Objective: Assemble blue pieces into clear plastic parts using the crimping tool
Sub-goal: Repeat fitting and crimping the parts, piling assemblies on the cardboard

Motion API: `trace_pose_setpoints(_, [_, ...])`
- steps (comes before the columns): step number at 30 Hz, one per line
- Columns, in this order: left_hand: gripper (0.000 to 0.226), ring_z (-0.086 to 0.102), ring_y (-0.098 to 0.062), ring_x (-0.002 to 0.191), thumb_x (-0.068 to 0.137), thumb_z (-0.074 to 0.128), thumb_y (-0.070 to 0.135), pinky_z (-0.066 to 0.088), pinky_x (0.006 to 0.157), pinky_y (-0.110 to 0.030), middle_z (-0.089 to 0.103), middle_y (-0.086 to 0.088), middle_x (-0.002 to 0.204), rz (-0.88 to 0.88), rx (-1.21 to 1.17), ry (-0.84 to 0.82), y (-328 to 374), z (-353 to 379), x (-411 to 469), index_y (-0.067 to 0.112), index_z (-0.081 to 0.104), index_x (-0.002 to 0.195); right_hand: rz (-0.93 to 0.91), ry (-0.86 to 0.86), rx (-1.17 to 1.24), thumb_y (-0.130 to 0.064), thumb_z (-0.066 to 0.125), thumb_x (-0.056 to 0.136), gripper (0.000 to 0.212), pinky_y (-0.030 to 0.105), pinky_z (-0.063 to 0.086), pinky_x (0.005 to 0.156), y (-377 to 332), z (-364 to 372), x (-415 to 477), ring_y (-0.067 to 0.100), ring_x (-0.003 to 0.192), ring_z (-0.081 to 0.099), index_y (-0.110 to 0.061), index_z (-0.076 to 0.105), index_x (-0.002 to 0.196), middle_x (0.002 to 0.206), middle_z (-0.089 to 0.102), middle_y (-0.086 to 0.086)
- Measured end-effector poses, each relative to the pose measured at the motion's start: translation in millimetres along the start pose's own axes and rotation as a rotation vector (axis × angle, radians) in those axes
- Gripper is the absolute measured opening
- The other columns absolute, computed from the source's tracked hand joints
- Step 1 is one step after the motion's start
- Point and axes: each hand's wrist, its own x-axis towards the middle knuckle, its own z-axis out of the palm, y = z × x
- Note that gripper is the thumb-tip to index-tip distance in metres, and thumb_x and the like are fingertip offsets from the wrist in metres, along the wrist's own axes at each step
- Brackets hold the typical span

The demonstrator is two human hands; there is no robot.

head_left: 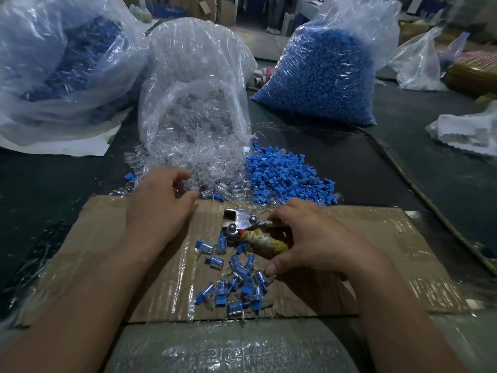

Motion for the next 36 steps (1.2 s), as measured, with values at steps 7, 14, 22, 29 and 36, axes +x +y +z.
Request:
trace_pose_setpoints(7, [0.025,0.05,-0.014,0.086,0.085,0.064,0.029,0.04,0.074,-0.03,0.058,0.002,0.093,0.02,0.15,-0.083,-2,5,5,0.02,0.065,0.108,-0.006,-0.006,0.053,-0.064,0.068,0.061,0.079,0.027,0.027,0.075,5,-2,1,0.004,0.097,0.031,-0.038,0.04,0.13,0.09,0.031,-0.026])
trace_pose_setpoints(14, [0.019,0.052,-0.009,0.083,0.086,0.063,0.016,0.038,0.079,-0.026,0.065,0.0,0.093,0.006,0.01,-0.003,-1,1,4,0.015,0.067,0.105,-0.016,0.032,0.099,-0.07,0.061,0.06,0.075,0.021,0.03,0.07,6,-3,1,-0.001,0.092,0.038,-0.035,0.047,0.125,0.095,0.038,-0.024])
trace_pose_setpoints(22, [0.014,0.055,-0.011,0.079,0.082,0.065,0.01,0.041,0.074,-0.02,0.062,-0.001,0.088,0.093,-0.109,0.009,7,-6,-6,0.014,0.072,0.094,0.085,0.402,0.316,-0.055,0.062,0.074,0.02,0.017,0.041,0.062,20,-9,4,-0.004,0.072,0.053,-0.035,0.06,0.073,0.074,0.059,-0.02])
trace_pose_setpoints(29, [0.016,0.054,0.011,0.057,0.083,0.063,0.006,0.037,0.055,-0.006,0.06,0.012,0.067,0.15,-0.125,-0.071,15,-12,-13,0.015,0.072,0.093,0.233,0.751,0.417,-0.039,0.062,0.084,0.02,0.019,0.043,0.057,38,-12,7,-0.001,0.065,0.056,-0.034,0.057,0.066,0.066,0.06,-0.016])
trace_pose_setpoints(36, [0.007,0.054,0.008,0.056,0.082,0.066,0.018,0.036,0.06,-0.012,0.052,0.023,0.061,0.114,-0.09,-0.15,14,-12,-14,0.015,0.071,0.084,0.253,0.696,0.337,-0.034,0.062,0.085,0.01,0.021,0.041,0.059,43,-7,15,-0.001,0.068,0.054,-0.03,0.061,0.076,0.073,0.06,-0.015])
